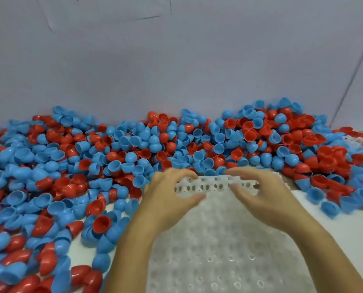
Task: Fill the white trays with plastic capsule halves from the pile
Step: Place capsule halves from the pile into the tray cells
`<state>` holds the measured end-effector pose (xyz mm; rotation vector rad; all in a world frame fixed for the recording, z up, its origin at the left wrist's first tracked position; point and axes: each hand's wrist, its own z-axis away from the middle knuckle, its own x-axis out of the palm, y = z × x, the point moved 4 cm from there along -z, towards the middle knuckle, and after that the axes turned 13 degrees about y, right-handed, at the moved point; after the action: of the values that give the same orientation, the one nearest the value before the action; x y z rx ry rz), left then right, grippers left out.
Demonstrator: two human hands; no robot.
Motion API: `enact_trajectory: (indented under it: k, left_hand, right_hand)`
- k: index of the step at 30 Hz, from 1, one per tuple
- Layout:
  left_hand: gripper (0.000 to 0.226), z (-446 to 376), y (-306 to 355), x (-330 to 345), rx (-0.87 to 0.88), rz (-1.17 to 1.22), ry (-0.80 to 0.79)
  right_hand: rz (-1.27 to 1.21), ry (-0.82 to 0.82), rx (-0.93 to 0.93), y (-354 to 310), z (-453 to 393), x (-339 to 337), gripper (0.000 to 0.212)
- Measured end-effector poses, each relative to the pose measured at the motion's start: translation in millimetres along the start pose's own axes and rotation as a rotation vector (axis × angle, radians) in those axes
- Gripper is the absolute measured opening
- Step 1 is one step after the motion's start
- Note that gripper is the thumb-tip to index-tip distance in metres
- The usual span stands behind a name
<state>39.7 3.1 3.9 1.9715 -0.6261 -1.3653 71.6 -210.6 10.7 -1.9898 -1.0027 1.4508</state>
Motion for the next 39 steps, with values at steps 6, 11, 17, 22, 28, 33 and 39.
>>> enact_trajectory:
  k: [6, 11, 17, 22, 28, 33, 39]
  left_hand:
    - [0.074, 13.8, -1.7, 42.5, 0.092, -0.327, -0.247]
    - [0.073, 13.5, 0.6, 50.0, 0.085, -0.343, -0.283]
    - [0.036, -2.4, 18.1, 12.5, 0.045, -0.131, -0.012]
    - [0.021, -56.5, 31.6, -2.6, -0.041, -0.21, 0.3]
    - [0.092, -129.7, -0.2, 15.5, -0.179, -0.741, 0.076]
    - [0.101, -160.0, -25.0, 17.5, -0.175, -0.759, 0.078]
    - [0.088, -167.4, -35.3, 6.0, -0.202, -0.767, 0.067]
  right_hand:
    - [0.364, -0.211, -0.007, 3.9, 7.2, 13.4, 0.043]
    - [0.352, -0.196, 0.027, 8.0, 4.8, 11.0, 0.042]
    - [0.351, -0.163, 0.028, 6.5, 4.9, 16.7, 0.044]
    - [0.324, -0.137, 0.037, 5.8, 6.1, 16.2, 0.045]
    - [0.303, -0.132, 0.047, 6.1, 5.5, 15.5, 0.045]
    - [0.283, -0.127, 0.047, 6.3, 4.4, 15.6, 0.046]
    - [0.272, -0.124, 0.039, 8.0, 4.3, 15.4, 0.045]
